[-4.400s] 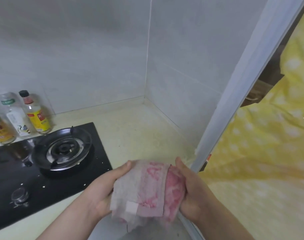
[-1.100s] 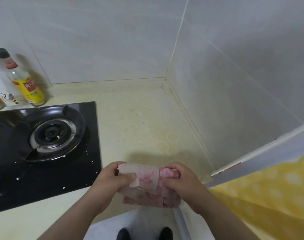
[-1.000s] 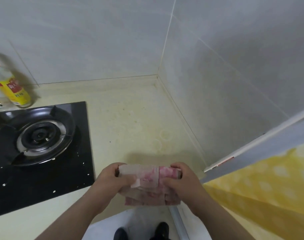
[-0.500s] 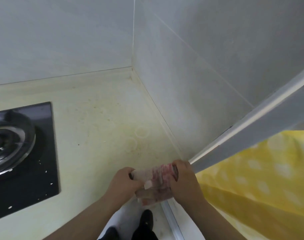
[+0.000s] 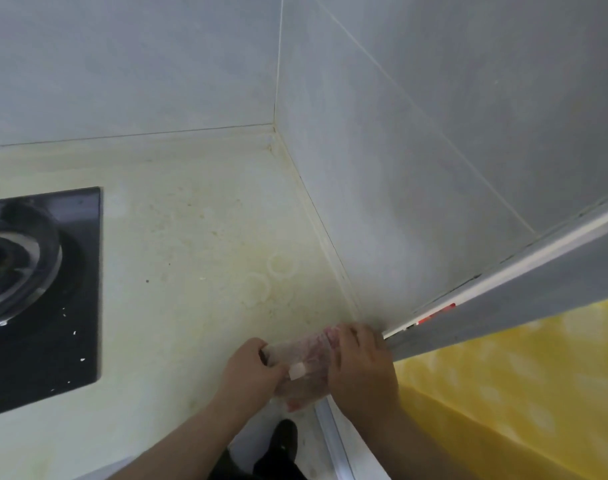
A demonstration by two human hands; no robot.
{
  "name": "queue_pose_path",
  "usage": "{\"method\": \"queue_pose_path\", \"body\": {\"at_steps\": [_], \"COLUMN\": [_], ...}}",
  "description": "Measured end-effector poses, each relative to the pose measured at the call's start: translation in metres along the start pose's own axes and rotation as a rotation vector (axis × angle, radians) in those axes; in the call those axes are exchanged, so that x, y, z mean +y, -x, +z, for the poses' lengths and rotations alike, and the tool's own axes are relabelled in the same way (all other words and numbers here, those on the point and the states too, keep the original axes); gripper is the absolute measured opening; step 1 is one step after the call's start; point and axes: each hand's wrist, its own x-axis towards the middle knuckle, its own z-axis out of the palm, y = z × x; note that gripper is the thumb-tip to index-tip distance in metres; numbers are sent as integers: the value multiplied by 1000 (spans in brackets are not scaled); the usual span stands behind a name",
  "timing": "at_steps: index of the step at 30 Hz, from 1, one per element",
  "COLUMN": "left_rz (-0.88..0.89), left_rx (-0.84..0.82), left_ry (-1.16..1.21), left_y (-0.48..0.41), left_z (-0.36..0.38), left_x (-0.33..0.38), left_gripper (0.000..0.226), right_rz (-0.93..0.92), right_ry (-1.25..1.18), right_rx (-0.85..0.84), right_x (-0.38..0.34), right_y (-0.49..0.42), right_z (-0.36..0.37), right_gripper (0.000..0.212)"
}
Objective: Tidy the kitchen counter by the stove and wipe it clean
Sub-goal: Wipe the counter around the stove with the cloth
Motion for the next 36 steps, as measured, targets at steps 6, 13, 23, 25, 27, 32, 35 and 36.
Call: {"method": "queue_pose_path", "body": {"at_steps": [6,13,23,25,27,32,35,36], "left_rz": [461,780,660,647,649,618,614,620], "left_rx": [224,79,5,39,66,81,100,110], "left_ry": [-540,-695,-748,-737,-738,-745,-734,-728], "left_y": [-3,1,-5,-8,-11,-13,-15,-17], "left_z": [2,21,22,22,24,29,30,30], "left_x": [-13,-28,-35,-34,-35,-34,-30,-30], "left_gripper": [24,44,63,63,63,66,71,71], "right_rz": [90,-4,-20,-43,-50,-48,-43,-45], "right_ry": [-103,-70,-228,-248,-248,-209,-213,-212], "right_rx": [-292,-396,-589,-614,-613,-613,-594,-587], "right_x": [6,14,30,33,34,30,27,27], "right_y": [9,12,-15,-16,-17,-20,-24,-25], "right_z": [24,17,22,22,23,27,26,27], "right_gripper": [56,59,78,77,75,70,69,69]}}
